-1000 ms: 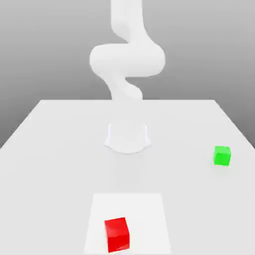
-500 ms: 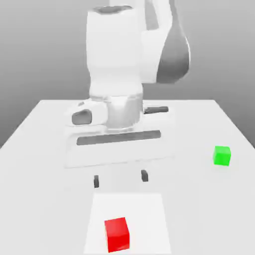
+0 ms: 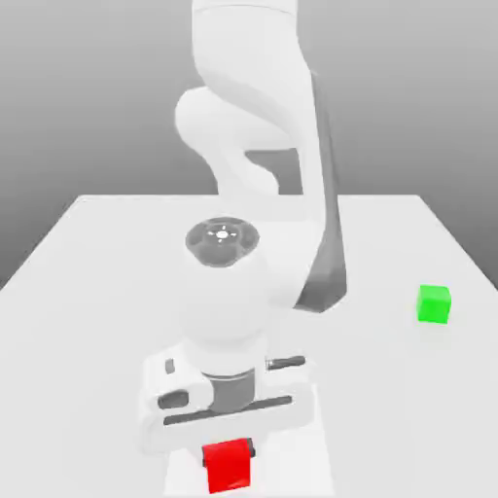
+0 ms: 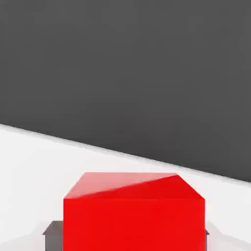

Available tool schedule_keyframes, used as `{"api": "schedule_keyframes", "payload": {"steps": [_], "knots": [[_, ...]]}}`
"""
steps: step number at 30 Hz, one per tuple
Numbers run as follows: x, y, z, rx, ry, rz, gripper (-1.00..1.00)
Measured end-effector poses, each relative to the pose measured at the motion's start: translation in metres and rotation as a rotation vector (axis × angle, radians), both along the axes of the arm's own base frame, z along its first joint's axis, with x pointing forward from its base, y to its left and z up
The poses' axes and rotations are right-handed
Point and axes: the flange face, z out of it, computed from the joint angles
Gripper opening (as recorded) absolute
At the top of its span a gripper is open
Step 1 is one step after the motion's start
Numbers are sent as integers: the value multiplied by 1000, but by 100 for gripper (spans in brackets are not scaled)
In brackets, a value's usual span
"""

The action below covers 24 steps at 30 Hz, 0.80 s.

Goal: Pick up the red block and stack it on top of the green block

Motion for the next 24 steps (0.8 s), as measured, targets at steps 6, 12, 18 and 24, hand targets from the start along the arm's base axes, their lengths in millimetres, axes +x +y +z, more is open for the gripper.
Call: {"api": "schedule_keyframes", "payload": {"steps": [6, 12, 18, 24], "knots": [[0, 3, 58, 2, 0, 7, -100], [-48, 156, 79, 45, 6, 369, -100], [-182, 311, 95, 57, 15, 884, -100], [-305, 357, 102, 23, 8, 1254, -100]]}}
